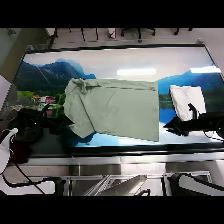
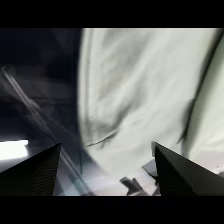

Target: Fold the shirts.

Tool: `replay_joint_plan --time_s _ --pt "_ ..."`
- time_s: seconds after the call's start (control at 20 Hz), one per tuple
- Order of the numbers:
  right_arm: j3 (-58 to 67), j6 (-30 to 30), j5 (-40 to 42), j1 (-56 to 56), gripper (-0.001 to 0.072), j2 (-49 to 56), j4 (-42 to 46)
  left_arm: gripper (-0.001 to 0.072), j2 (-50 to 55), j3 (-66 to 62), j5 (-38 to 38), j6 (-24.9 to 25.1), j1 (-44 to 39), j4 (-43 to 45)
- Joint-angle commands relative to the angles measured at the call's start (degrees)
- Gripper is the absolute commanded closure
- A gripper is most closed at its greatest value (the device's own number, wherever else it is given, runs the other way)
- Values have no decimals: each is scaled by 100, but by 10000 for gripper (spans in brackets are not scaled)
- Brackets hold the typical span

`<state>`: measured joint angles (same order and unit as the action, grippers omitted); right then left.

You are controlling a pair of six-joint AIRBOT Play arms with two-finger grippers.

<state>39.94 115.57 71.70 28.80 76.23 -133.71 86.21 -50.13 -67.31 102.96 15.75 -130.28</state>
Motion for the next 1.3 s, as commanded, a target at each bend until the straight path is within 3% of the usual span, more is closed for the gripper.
replay_joint_plan --time_s 0.0,0.05,0.1,0.55,0.65,0.7,0.75,0.8,0.85,1.05,1.25 --pt "-92 20 -22 2 340 -13 9 105 -2 140 883 61 -280 -44" --pt "-125 20 -22 4 337 -13 11 423 0 140 1038 61 -374 -42" --pt "-170 17 -61 2 336 -13 52 687 -2 140 1204 68 -455 -42" --pt "-619 -33 -708 -614 319 146 85 691 -2 -498 1016 74 -487 -20" --pt "-619 2 -726 -990 324 435 -267 691 0 -503 1012 74 -496 -17" --pt "-616 184 -726 -1174 410 557 -566 691 -2 -503 1012 74 -494 -20" --pt "-612 426 -730 -1353 590 636 -953 691 -22 -503 1008 74 -494 -33" --pt "-570 560 -748 -1486 685 632 -1228 691 -103 -505 1010 74 -492 -35" --pt "-402 557 -723 -1591 685 535 -1333 692 -264 -555 999 76 -492 -39" --pt "1508 125 -223 -1349 685 -960 -1451 692 -1989 -1790 706 116 -433 -90" --pt "4568 -26 -686 -844 686 -2601 -1390 692 -4192 -4004 1143 111 -247 33"
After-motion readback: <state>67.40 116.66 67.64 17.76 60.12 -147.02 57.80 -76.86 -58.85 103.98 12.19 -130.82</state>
